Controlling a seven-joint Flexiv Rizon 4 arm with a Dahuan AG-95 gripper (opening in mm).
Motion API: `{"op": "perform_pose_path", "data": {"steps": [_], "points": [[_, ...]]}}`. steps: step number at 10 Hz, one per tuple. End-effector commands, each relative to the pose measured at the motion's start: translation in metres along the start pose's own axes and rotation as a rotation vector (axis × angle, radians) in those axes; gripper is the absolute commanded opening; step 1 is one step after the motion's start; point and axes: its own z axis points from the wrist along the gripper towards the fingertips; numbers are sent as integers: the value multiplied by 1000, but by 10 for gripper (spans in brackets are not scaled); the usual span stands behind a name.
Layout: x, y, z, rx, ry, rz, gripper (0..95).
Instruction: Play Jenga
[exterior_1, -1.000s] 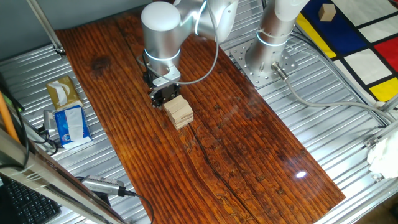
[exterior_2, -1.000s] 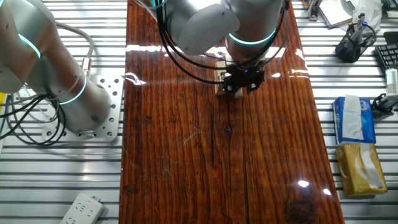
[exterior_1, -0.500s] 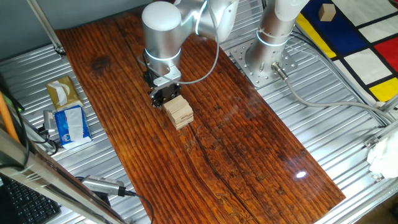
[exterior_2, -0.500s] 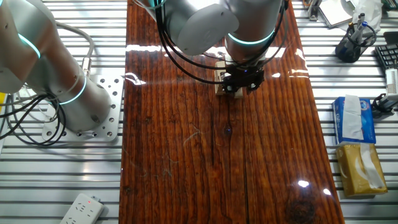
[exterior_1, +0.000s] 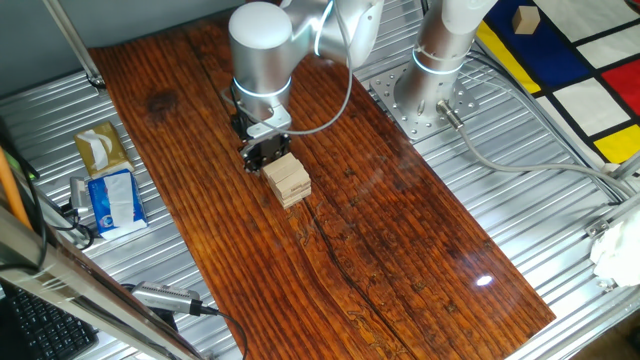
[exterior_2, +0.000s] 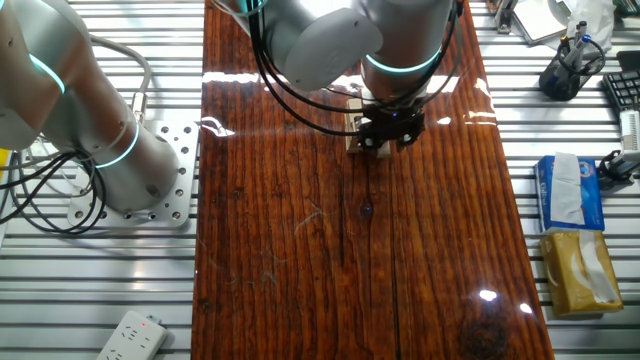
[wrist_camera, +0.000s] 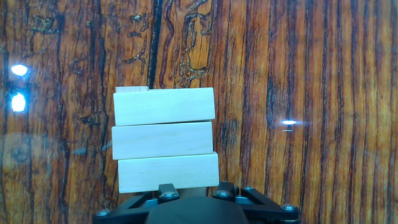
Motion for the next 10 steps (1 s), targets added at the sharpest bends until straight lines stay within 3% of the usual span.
{"op": "perform_pose_path", "data": {"steps": [1,10], "points": [[0,0,0,3,-1,-2,380],[1,1,1,14,-4,-5,380]]}}
